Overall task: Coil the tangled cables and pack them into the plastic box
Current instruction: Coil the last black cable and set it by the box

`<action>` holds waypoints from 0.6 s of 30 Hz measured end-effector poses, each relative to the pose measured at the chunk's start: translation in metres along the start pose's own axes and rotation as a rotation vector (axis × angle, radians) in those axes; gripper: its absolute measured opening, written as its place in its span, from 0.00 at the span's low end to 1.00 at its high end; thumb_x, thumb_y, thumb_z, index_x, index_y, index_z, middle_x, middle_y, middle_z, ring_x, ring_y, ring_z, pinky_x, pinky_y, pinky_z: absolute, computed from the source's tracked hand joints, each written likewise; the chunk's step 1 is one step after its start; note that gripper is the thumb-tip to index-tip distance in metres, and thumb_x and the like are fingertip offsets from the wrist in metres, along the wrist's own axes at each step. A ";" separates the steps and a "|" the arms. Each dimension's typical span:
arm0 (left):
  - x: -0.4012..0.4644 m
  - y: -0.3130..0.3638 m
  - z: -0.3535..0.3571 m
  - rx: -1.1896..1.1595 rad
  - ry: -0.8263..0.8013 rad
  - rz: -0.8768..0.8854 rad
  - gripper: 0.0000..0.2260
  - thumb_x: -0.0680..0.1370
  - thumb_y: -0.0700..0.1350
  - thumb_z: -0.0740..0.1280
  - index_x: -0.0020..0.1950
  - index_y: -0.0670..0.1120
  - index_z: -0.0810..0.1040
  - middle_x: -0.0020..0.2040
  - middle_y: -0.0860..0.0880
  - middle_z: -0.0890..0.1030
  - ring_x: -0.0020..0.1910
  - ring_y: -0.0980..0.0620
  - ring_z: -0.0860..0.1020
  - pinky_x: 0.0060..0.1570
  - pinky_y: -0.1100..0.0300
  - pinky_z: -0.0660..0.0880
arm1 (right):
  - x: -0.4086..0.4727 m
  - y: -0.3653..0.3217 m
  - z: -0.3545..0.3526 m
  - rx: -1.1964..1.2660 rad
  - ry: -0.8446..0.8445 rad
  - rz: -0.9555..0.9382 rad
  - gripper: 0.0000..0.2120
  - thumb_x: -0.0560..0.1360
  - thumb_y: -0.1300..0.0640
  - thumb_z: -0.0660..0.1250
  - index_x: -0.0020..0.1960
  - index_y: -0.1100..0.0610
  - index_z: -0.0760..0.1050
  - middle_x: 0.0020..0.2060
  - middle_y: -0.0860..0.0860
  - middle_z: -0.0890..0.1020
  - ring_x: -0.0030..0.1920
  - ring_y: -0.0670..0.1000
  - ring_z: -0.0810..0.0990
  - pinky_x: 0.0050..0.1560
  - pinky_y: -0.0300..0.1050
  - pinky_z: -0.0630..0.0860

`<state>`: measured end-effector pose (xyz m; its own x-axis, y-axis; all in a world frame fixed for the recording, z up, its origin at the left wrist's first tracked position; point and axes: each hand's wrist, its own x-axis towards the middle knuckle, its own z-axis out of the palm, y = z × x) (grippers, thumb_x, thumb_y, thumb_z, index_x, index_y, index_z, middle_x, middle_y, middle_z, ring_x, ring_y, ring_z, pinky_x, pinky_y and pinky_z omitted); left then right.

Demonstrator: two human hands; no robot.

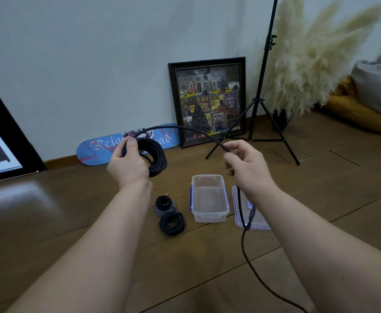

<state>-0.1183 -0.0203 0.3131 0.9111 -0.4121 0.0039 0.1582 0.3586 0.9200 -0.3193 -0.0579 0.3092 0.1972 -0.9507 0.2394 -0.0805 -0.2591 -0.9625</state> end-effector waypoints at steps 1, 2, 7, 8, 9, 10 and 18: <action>0.000 0.000 -0.001 0.006 0.002 -0.005 0.05 0.77 0.48 0.70 0.42 0.57 0.81 0.57 0.41 0.83 0.55 0.41 0.81 0.61 0.43 0.76 | -0.001 0.001 0.000 -0.061 0.000 -0.034 0.11 0.80 0.63 0.61 0.49 0.48 0.76 0.34 0.48 0.74 0.35 0.46 0.72 0.37 0.41 0.72; 0.000 0.000 -0.001 0.015 -0.005 -0.003 0.05 0.77 0.48 0.70 0.42 0.57 0.81 0.57 0.41 0.83 0.53 0.43 0.81 0.61 0.43 0.76 | -0.001 0.002 0.000 -0.156 0.022 -0.085 0.09 0.81 0.61 0.61 0.52 0.48 0.76 0.33 0.46 0.74 0.34 0.45 0.72 0.35 0.39 0.70; -0.005 0.003 0.000 0.063 -0.083 0.044 0.05 0.78 0.47 0.69 0.44 0.57 0.80 0.54 0.40 0.83 0.45 0.53 0.75 0.59 0.44 0.77 | -0.005 -0.007 0.007 -0.610 0.106 -0.353 0.14 0.81 0.58 0.59 0.63 0.52 0.77 0.44 0.47 0.80 0.43 0.48 0.76 0.45 0.43 0.73; -0.006 0.003 0.000 0.066 -0.089 0.050 0.05 0.79 0.47 0.68 0.45 0.56 0.80 0.53 0.39 0.83 0.45 0.52 0.75 0.59 0.44 0.76 | -0.006 -0.009 0.007 -0.568 0.156 -0.384 0.13 0.81 0.59 0.59 0.62 0.54 0.77 0.43 0.46 0.79 0.42 0.46 0.76 0.43 0.38 0.72; -0.006 0.003 0.000 0.067 -0.092 0.054 0.05 0.79 0.47 0.69 0.45 0.56 0.80 0.53 0.40 0.83 0.45 0.52 0.75 0.59 0.44 0.76 | -0.005 -0.009 0.007 -0.506 0.197 -0.385 0.11 0.80 0.60 0.60 0.60 0.55 0.77 0.40 0.45 0.77 0.39 0.44 0.74 0.40 0.33 0.69; -0.006 0.002 0.000 0.068 -0.093 0.057 0.05 0.78 0.46 0.69 0.45 0.56 0.80 0.53 0.41 0.83 0.45 0.53 0.75 0.60 0.44 0.76 | -0.005 -0.009 0.005 -0.454 0.215 -0.367 0.09 0.80 0.61 0.60 0.57 0.55 0.76 0.38 0.44 0.76 0.37 0.43 0.73 0.37 0.32 0.67; -0.004 -0.001 0.001 0.072 -0.095 0.073 0.06 0.78 0.45 0.69 0.44 0.56 0.81 0.42 0.59 0.81 0.43 0.54 0.77 0.54 0.48 0.78 | -0.006 -0.004 0.006 -0.529 -0.045 -0.242 0.13 0.81 0.54 0.60 0.63 0.46 0.78 0.34 0.43 0.78 0.33 0.43 0.73 0.34 0.40 0.67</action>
<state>-0.1227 -0.0203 0.3125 0.8784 -0.4660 0.1060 0.0619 0.3310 0.9416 -0.3143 -0.0505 0.3112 0.3110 -0.8488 0.4276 -0.5026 -0.5288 -0.6840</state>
